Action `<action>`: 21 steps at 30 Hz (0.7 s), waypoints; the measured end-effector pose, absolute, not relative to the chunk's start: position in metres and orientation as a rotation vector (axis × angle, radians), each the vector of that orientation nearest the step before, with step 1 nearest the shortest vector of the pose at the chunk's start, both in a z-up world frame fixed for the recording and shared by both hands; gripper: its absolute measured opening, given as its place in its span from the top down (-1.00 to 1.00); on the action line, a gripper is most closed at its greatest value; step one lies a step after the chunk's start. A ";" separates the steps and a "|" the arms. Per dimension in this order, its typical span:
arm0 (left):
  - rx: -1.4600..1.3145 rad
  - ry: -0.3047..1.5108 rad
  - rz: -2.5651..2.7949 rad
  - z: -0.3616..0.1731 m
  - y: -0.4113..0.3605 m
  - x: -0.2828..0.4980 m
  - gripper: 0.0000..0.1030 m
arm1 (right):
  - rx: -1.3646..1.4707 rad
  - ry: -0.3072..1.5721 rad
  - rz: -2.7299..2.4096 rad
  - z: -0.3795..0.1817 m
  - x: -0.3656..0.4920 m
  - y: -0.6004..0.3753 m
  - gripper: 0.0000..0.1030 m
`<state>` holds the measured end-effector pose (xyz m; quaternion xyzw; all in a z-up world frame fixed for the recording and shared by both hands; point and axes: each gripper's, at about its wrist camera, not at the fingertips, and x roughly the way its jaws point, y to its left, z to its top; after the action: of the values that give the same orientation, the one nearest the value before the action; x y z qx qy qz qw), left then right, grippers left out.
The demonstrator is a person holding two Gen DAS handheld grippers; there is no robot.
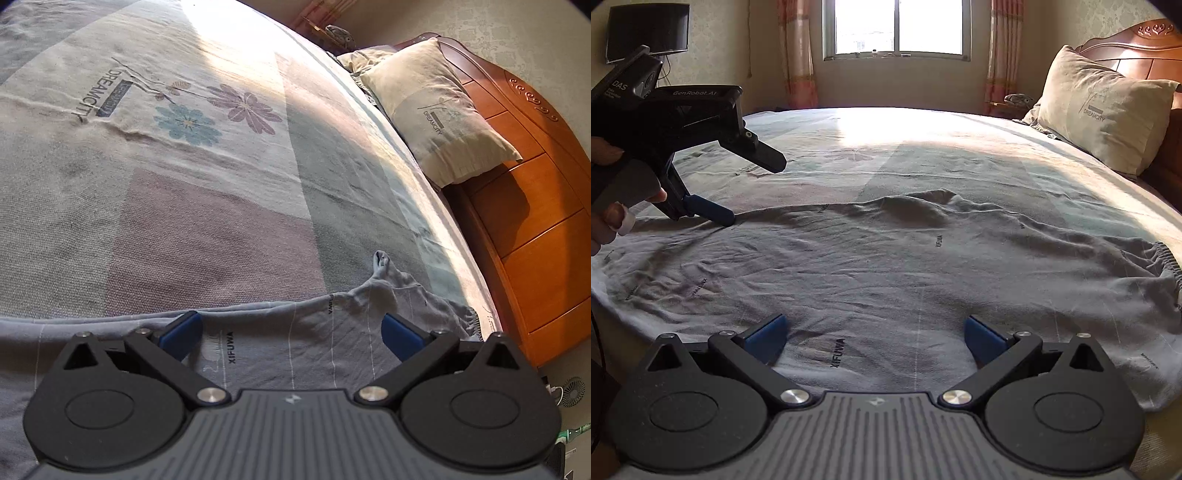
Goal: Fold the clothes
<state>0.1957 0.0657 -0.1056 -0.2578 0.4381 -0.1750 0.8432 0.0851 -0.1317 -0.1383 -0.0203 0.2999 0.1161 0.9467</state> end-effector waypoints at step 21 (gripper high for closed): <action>-0.320 0.912 -0.168 -0.083 0.096 0.158 -0.99 | -0.046 0.613 0.214 -0.136 0.083 -0.127 -1.00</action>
<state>0.1578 0.0962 -0.0830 -0.1539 0.4378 -0.0807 0.8821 0.0831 -0.1271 -0.1363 -0.0227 0.3012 0.1050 0.9475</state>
